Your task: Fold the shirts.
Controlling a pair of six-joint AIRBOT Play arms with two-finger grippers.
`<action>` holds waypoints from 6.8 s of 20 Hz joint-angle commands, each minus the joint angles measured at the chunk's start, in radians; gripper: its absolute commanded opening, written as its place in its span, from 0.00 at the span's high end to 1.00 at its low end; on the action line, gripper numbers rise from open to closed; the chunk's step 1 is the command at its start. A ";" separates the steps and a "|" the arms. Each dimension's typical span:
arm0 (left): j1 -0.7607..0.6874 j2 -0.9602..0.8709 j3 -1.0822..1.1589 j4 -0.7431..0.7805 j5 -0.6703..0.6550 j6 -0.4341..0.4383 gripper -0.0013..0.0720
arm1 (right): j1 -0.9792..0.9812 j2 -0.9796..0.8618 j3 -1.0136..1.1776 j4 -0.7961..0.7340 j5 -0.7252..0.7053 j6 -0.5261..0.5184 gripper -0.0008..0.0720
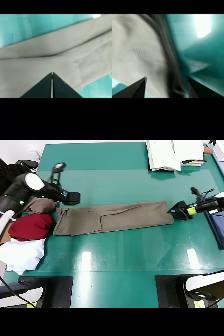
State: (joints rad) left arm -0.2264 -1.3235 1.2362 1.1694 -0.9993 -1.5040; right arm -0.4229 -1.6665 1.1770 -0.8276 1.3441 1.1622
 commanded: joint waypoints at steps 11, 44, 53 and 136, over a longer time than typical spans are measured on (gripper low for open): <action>-0.293 -0.361 0.146 -0.127 0.217 -0.040 0.95 | 0.185 0.195 0.256 0.129 0.039 -0.016 0.97; 0.253 0.244 0.190 0.083 0.025 -0.013 0.95 | 1.079 -0.128 0.766 0.074 -0.201 0.070 0.61; 0.101 0.243 0.189 0.083 0.047 0.020 0.95 | 0.729 0.096 0.248 -0.161 -0.169 0.257 0.66; -0.254 0.241 0.189 0.007 0.092 -0.007 0.95 | -0.463 0.467 0.311 -0.022 -0.003 0.098 0.32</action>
State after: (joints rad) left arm -0.4797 -1.0817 1.4254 1.1767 -0.9142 -1.5101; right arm -1.0069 -1.2404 1.4887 -0.9775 1.3495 1.2583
